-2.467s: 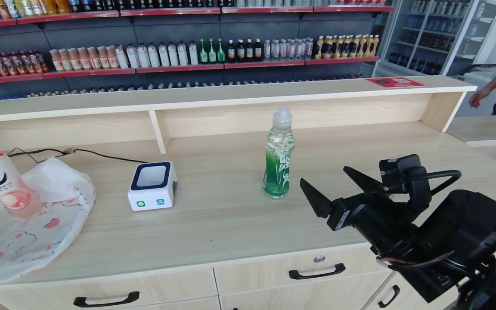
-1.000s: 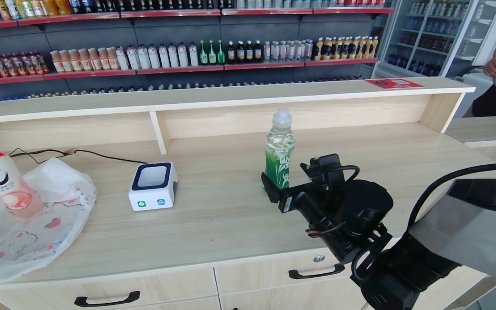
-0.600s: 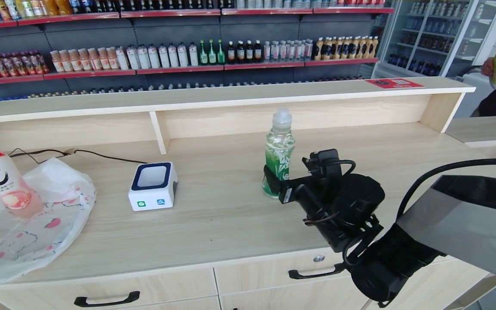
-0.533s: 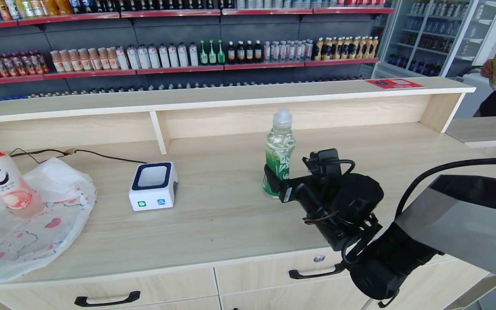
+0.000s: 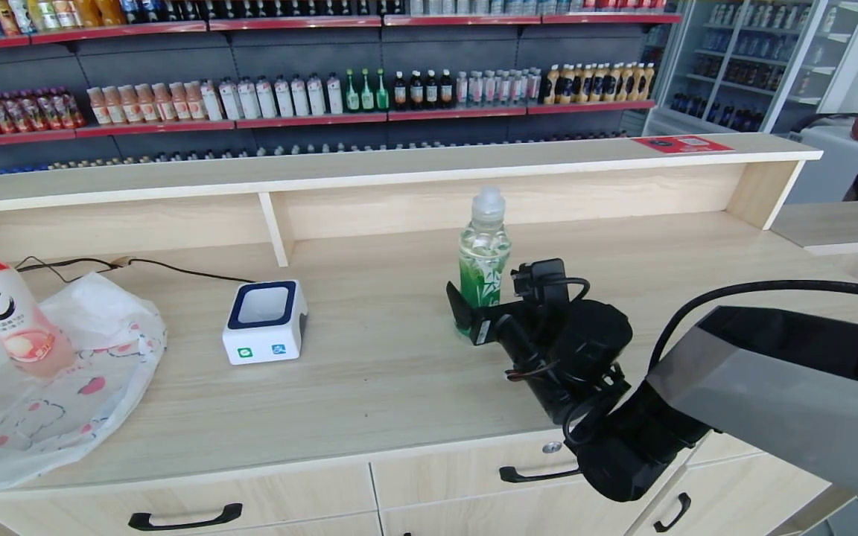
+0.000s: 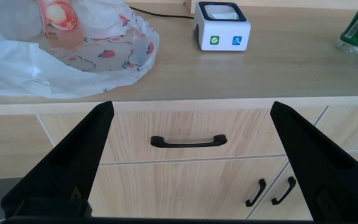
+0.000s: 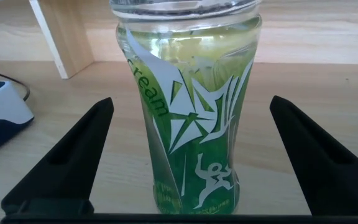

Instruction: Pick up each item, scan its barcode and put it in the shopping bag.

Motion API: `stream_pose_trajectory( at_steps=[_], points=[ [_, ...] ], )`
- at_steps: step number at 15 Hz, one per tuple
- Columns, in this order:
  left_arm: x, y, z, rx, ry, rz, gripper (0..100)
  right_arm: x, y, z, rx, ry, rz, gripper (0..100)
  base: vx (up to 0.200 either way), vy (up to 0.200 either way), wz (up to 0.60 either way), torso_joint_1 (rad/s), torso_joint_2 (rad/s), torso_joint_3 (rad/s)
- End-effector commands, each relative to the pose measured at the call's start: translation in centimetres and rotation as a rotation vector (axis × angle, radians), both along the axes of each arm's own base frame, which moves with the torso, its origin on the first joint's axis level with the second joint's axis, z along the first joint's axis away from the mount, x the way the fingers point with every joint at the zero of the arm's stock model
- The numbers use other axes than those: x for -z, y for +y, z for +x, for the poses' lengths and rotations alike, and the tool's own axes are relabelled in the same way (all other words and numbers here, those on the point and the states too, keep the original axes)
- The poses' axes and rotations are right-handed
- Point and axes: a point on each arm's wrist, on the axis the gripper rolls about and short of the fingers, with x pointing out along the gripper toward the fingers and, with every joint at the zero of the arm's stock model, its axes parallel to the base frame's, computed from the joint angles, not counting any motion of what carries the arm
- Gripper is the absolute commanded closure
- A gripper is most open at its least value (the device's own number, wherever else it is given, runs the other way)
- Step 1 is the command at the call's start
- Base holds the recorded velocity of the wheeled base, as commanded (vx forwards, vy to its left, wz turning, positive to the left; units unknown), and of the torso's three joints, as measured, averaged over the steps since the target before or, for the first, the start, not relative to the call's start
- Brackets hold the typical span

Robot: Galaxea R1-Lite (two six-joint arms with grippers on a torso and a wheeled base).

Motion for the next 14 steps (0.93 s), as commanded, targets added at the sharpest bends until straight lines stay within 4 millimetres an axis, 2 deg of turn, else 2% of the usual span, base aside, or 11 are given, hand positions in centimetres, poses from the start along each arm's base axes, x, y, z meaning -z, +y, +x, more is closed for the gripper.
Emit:
stream_pose_trajectory(
  at_steps=[1,11,14],
  points=[
    [0.0,0.0,0.0,-0.001,0.001,0.0,0,0.7,0.2,0.4,0.001,0.006,-0.004,0,0.0,0.0,0.0,0.0,0.0,0.0],
    [0.0,0.0,0.0,-0.001,0.001,-0.002,0,1.3,0.7,2.4,0.018,-0.026,0.018,0,0.0,0.0,0.0,0.0,0.0,0.0],
    [0.0,0.0,0.0,0.001,0.001,-0.003,0,1.3,0.7,2.5,0.018,-0.029,0.019,0,0.0,0.0,0.0,0.0,0.0,0.0]
  ],
)
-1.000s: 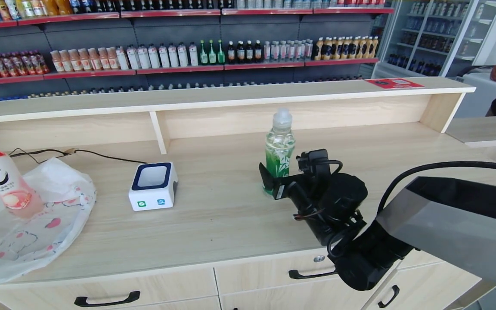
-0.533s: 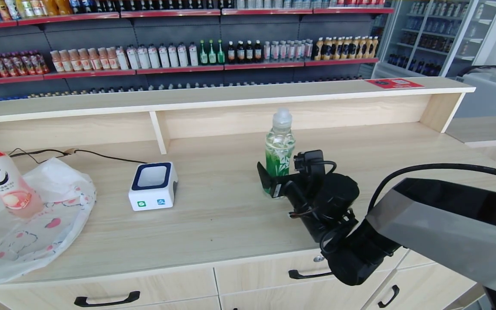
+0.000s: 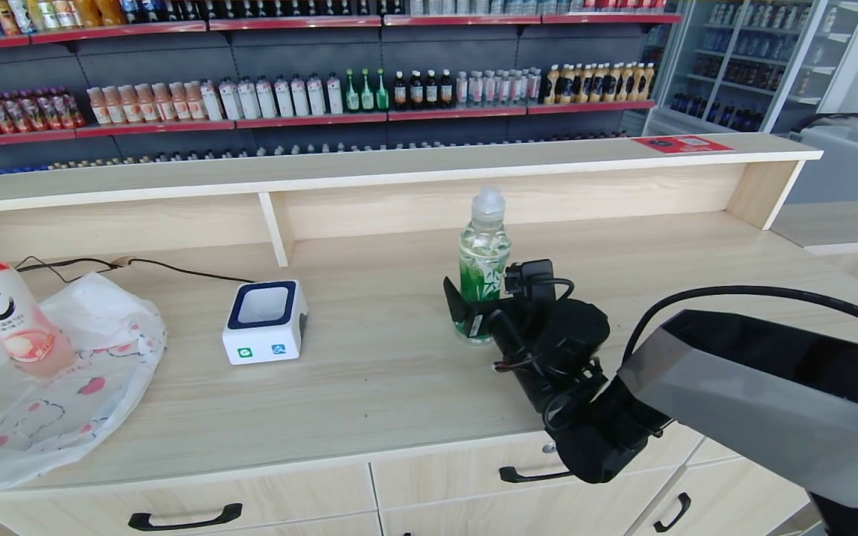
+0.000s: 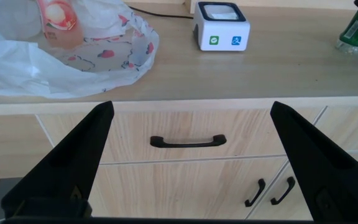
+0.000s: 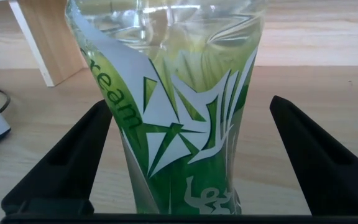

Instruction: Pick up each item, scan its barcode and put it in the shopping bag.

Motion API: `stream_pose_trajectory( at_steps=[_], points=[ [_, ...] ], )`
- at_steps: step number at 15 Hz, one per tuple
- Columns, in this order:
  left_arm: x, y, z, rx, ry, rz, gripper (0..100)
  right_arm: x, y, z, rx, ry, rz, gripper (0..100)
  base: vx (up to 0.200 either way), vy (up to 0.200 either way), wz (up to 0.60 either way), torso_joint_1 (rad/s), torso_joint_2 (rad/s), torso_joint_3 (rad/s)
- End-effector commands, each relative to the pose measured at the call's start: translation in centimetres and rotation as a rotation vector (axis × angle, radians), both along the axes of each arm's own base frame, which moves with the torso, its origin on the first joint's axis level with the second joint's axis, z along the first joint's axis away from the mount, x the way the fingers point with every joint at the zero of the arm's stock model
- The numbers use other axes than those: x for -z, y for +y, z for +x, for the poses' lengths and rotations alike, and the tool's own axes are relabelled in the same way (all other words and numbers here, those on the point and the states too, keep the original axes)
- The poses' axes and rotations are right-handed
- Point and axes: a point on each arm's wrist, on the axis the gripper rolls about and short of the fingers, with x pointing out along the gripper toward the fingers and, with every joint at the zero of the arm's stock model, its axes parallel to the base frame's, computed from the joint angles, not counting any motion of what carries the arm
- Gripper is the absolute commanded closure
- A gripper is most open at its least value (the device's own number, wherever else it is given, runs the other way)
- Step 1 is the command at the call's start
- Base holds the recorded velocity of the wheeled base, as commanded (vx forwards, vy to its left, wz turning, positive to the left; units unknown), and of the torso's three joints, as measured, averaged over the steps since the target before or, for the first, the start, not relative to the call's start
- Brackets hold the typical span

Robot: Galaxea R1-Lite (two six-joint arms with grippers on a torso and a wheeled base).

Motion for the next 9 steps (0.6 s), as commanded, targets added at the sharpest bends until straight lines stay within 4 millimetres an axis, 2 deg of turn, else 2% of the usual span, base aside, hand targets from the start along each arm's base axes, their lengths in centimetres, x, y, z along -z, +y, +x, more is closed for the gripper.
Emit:
stream_pose_trajectory(
  at_steps=[1,9],
  points=[
    [-0.01,0.0,0.01,0.0,0.0,0.0,0,0.06,0.09,0.08,-0.001,-0.002,0.002,0,0.0,0.0,0.0,0.0,0.0,0.0],
    [-0.03,0.0,0.01,-0.001,-0.001,0.001,0,0.1,0.22,0.5,0.0,-0.012,0.011,0,0.0,0.0,0.0,0.0,0.0,0.0]
  ],
)
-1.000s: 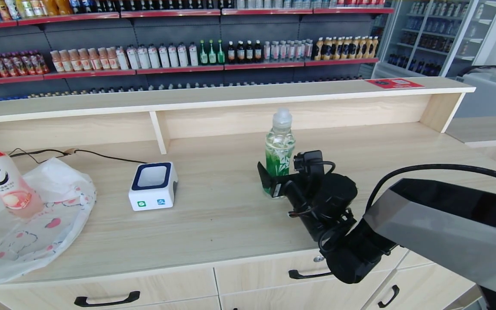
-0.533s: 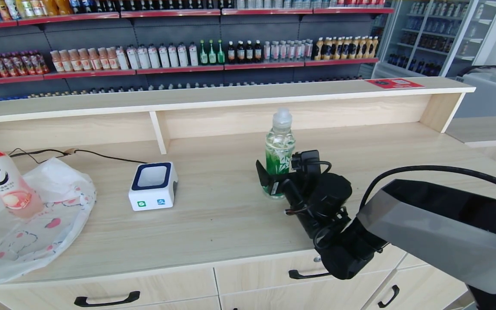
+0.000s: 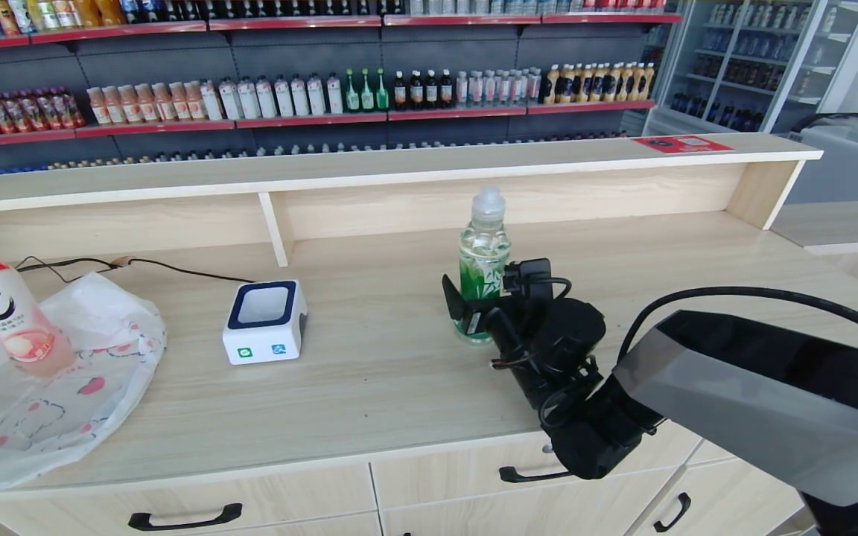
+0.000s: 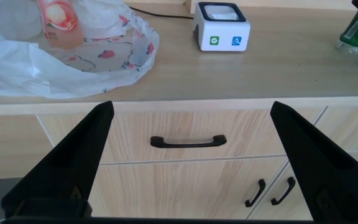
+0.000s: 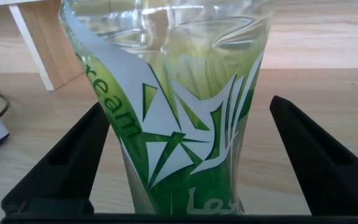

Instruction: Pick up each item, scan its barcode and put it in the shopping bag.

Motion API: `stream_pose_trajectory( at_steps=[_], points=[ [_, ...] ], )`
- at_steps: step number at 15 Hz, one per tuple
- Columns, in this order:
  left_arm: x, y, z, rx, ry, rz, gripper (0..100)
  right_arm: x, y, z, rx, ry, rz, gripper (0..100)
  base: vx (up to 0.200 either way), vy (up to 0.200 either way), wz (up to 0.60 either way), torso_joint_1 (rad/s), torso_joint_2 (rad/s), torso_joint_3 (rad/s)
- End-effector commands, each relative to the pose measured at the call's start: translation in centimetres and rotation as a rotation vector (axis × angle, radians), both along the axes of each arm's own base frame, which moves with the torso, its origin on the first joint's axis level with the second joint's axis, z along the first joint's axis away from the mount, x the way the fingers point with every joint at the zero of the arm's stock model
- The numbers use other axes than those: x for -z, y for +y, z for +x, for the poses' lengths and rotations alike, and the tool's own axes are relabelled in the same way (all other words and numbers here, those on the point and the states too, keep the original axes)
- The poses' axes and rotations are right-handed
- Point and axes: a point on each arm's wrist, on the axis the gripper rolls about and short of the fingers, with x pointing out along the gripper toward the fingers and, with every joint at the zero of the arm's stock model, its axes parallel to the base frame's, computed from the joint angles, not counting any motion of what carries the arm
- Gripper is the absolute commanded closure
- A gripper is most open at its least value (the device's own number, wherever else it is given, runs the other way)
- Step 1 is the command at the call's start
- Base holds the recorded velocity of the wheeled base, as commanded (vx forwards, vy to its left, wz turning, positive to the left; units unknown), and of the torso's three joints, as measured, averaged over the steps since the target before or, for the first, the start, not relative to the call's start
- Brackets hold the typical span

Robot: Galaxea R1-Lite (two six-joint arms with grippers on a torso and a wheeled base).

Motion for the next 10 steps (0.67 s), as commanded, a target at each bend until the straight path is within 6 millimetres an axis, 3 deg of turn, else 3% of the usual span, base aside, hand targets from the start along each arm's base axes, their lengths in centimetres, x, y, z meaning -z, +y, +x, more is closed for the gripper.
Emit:
stream_pose_trajectory(
  at_steps=[1,3,4,10],
  points=[
    [-0.01,0.0,0.01,-0.001,0.0,0.0,0,0.0,0.02,-0.01,0.0,-0.001,0.0,0,0.0,0.0,0.0,0.0,0.0,0.0],
    [-0.01,0.0,0.01,0.001,0.0,0.0,0,0.0,0.02,-0.01,0.0,-0.001,0.0,0,0.0,0.0,0.0,0.0,0.0,0.0],
    [-0.01,0.0,0.01,-0.001,0.0,0.0,0,0.0,0.02,-0.01,-0.002,-0.001,0.0,100,0.0,0.0,0.0,0.0,0.0,0.0],
    [-0.01,0.0,0.01,-0.001,0.0,-0.001,0,-0.17,0.07,0.07,-0.003,-0.006,0.008,100,0.0,0.0,0.0,0.0,0.0,0.0]
  ],
)
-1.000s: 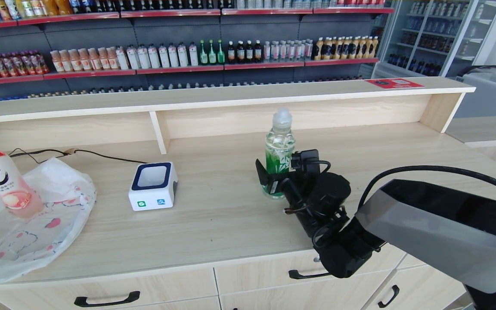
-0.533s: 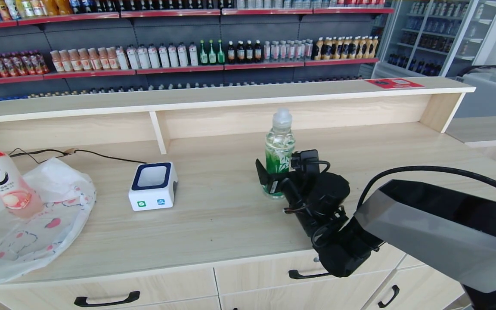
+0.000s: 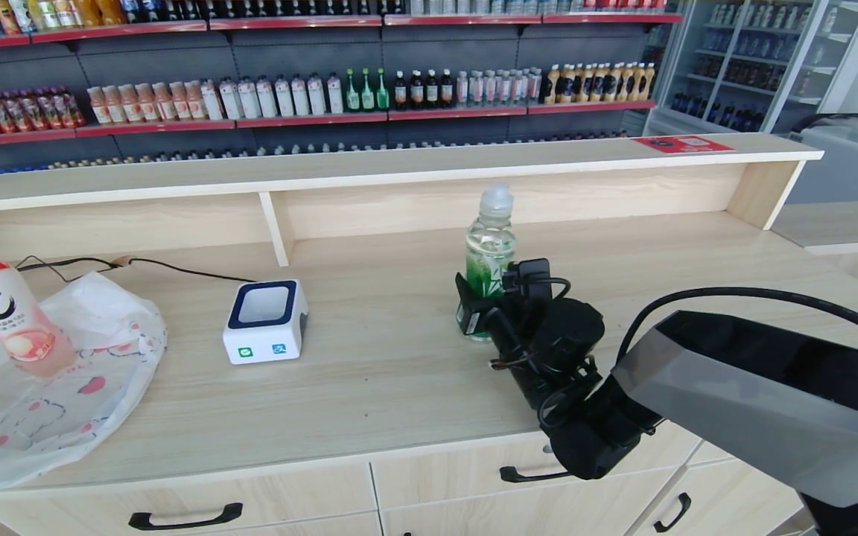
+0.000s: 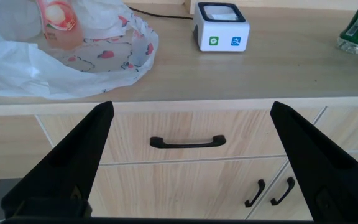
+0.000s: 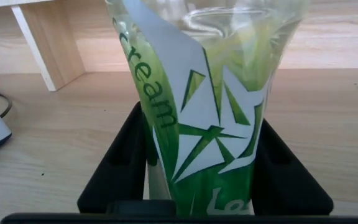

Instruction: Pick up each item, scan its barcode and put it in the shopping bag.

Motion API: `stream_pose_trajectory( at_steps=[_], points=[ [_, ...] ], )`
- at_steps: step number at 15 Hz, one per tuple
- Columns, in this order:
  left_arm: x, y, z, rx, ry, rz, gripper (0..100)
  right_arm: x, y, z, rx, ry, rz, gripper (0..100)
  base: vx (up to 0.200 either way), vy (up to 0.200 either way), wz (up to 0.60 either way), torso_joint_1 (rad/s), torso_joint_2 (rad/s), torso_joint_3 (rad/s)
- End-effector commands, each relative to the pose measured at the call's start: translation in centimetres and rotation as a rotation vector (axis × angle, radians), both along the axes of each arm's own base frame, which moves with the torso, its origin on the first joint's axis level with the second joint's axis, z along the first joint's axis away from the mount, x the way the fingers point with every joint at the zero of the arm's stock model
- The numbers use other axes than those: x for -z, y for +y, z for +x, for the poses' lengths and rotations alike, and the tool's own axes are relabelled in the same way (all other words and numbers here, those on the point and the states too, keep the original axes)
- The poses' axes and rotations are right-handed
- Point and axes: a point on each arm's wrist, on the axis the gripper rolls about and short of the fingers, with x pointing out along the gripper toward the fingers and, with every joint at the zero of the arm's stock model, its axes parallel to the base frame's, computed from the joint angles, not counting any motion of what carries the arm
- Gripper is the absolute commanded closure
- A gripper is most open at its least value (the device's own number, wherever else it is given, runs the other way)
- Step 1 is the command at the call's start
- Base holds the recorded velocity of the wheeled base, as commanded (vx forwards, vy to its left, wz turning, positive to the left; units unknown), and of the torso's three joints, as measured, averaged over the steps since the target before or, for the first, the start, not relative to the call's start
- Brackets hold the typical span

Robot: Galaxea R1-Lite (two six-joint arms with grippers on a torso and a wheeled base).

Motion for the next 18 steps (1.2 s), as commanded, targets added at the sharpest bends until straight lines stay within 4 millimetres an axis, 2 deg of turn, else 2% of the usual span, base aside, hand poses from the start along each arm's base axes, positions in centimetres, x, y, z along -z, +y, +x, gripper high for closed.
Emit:
stream_pose_trajectory(
  at_steps=[1,7,13,18],
  points=[
    [0.0,0.0,0.0,0.0,0.001,0.0,0,-0.3,-0.2,0.2,0.008,-0.011,0.008,100,0.0,0.0,0.0,0.0,0.0,0.0],
    [0.0,0.0,0.0,0.0,0.002,-0.007,0,-1.8,-1.4,0.7,0.037,-0.041,0.026,100,0.0,0.0,0.0,0.0,0.0,0.0],
    [0.0,0.0,0.0,0.001,0.004,-0.007,0,-3.9,-2.0,-0.4,0.038,-0.065,0.035,100,0.0,0.0,0.0,0.0,0.0,0.0],
    [0.1,0.0,0.0,0.001,0.005,-0.01,0,-5.7,-1.3,-1.8,0.012,-0.093,0.056,100,0.0,0.0,0.0,0.0,0.0,0.0]
  ],
)
